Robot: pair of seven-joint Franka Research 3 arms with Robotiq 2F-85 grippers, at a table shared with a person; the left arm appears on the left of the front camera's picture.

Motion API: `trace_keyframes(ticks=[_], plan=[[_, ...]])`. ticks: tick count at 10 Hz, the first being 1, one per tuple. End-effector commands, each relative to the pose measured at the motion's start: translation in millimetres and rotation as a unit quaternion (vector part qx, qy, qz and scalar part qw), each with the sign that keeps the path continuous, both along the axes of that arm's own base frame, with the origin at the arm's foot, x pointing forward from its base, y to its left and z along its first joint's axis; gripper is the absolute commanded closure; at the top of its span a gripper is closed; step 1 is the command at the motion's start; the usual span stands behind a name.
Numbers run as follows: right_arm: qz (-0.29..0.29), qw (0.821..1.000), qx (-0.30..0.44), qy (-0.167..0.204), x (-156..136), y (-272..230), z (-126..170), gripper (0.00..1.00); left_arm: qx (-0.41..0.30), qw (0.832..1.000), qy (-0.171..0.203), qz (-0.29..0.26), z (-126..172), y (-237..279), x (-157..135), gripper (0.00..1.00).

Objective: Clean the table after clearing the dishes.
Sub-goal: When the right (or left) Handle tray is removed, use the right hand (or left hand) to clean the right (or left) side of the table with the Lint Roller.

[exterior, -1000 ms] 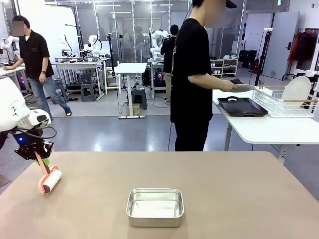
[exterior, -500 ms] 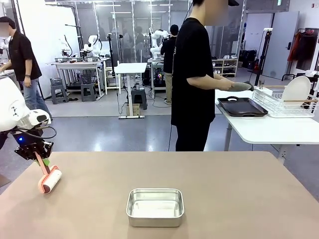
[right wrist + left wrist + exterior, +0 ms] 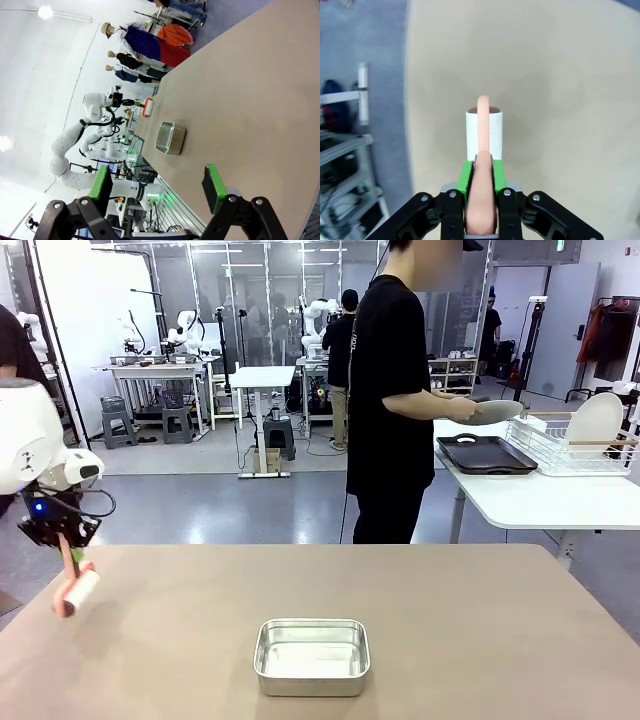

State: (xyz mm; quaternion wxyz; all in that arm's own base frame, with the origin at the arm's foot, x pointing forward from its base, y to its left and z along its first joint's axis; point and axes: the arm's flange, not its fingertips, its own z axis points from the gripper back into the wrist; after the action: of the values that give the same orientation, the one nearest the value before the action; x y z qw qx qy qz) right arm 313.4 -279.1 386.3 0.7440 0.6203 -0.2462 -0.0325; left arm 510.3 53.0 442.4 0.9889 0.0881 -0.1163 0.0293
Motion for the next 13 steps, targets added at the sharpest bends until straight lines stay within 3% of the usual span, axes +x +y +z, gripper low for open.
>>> trace_keyframes(ticks=[1, 5, 8, 11, 13], plan=[[-0.002, 1.0, 0.003, -0.004, -3.7, 2.8, 2.8, 0.07, 0.062, 0.998, 0.015, 0.017, 30.0, -17.7, -8.0, 0.79], [-0.002, 1.0, 0.003, -0.004, -3.7, 2.8, 2.8, 0.07, 0.071, 0.997, -0.003, 0.03, 61.4, -37.5, -10.9, 0.79], [-0.002, 1.0, 0.003, -0.004, -3.7, 2.8, 2.8, 0.07, 0.073, 0.995, -0.049, 0.036, 107.1, -57.2, -39.2, 0.79], [-0.002, 1.0, 0.003, -0.004, -3.7, 2.8, 2.8, 0.07, 0.044, 0.995, -0.083, -0.034, 147.9, -84.2, -75.1, 0.79], [-0.002, 1.0, 0.003, -0.004, -3.7, 2.8, 2.8, 0.07, 0.013, 0.991, -0.08, -0.108, 155.6, -98.2, -85.6, 0.79]])
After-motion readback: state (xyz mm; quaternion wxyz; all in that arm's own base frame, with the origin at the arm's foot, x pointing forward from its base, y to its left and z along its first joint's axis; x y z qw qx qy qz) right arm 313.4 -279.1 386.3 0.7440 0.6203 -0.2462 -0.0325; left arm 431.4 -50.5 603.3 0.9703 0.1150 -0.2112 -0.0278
